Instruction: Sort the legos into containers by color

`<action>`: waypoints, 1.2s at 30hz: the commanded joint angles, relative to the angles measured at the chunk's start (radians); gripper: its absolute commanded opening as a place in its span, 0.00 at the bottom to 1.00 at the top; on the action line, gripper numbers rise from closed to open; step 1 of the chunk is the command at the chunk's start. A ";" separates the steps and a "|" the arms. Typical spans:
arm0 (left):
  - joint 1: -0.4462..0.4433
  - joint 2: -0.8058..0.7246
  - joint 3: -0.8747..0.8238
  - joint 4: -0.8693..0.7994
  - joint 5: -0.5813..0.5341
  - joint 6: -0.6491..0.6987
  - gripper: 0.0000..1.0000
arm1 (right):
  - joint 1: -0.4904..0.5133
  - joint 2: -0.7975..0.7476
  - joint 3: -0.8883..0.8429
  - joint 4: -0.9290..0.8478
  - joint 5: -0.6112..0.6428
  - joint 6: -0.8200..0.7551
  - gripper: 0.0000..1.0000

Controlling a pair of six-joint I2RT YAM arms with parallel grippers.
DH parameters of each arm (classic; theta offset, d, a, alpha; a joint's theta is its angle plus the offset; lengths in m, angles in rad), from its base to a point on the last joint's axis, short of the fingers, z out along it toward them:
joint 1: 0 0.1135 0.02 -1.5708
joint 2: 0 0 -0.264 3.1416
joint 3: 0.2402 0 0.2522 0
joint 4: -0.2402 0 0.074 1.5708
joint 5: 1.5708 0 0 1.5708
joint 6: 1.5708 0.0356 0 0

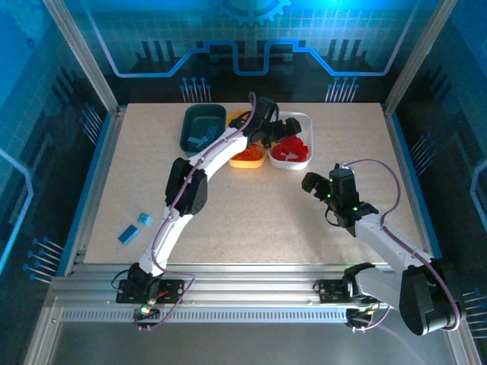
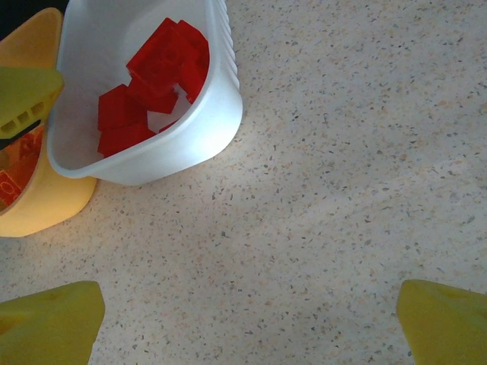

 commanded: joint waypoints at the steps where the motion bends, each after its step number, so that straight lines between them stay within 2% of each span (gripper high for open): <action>1: 0.010 -0.213 -0.115 -0.006 0.022 0.083 0.94 | -0.007 -0.012 -0.004 0.016 -0.021 0.003 1.00; 3: 0.020 -0.375 -0.293 0.006 -0.035 0.087 0.94 | 0.000 -0.016 -0.001 0.013 -0.022 -0.003 1.00; 5: 0.061 -0.552 -0.525 0.023 -0.099 0.031 0.94 | 0.014 -0.020 0.004 0.011 -0.015 -0.012 1.00; 8: 0.203 -0.838 -0.930 0.024 -0.173 -0.165 0.94 | 0.039 -0.017 0.011 0.013 -0.007 -0.023 1.00; 11: 0.431 -1.080 -1.272 -0.084 -0.230 -0.332 0.94 | 0.058 -0.003 0.019 0.015 -0.005 -0.028 1.00; 12: 0.520 -1.160 -1.371 -0.106 -0.217 -0.367 0.94 | 0.065 0.002 0.022 0.016 -0.006 -0.028 1.00; 15: 0.745 -1.311 -1.560 -0.156 -0.188 -0.410 0.97 | 0.078 0.006 0.030 0.014 -0.009 -0.034 1.00; 18: 0.884 -1.346 -1.620 -0.189 -0.139 -0.431 0.99 | 0.087 0.003 0.033 0.013 -0.008 -0.041 1.00; 22: 0.951 -1.298 -1.604 -0.178 -0.149 -0.445 0.99 | 0.090 0.000 0.037 0.010 -0.008 -0.044 1.00; 26: 0.978 -1.188 -1.504 -0.229 -0.223 -0.345 0.99 | 0.090 -0.012 0.038 0.004 -0.006 -0.047 1.00; 33: 0.981 -1.059 -1.498 -0.198 -0.196 -0.283 0.95 | 0.090 -0.011 0.039 0.000 -0.002 -0.047 1.00; 36: 0.981 -1.033 -1.530 -0.159 -0.173 -0.285 0.89 | 0.090 -0.006 0.039 0.002 -0.005 -0.046 1.00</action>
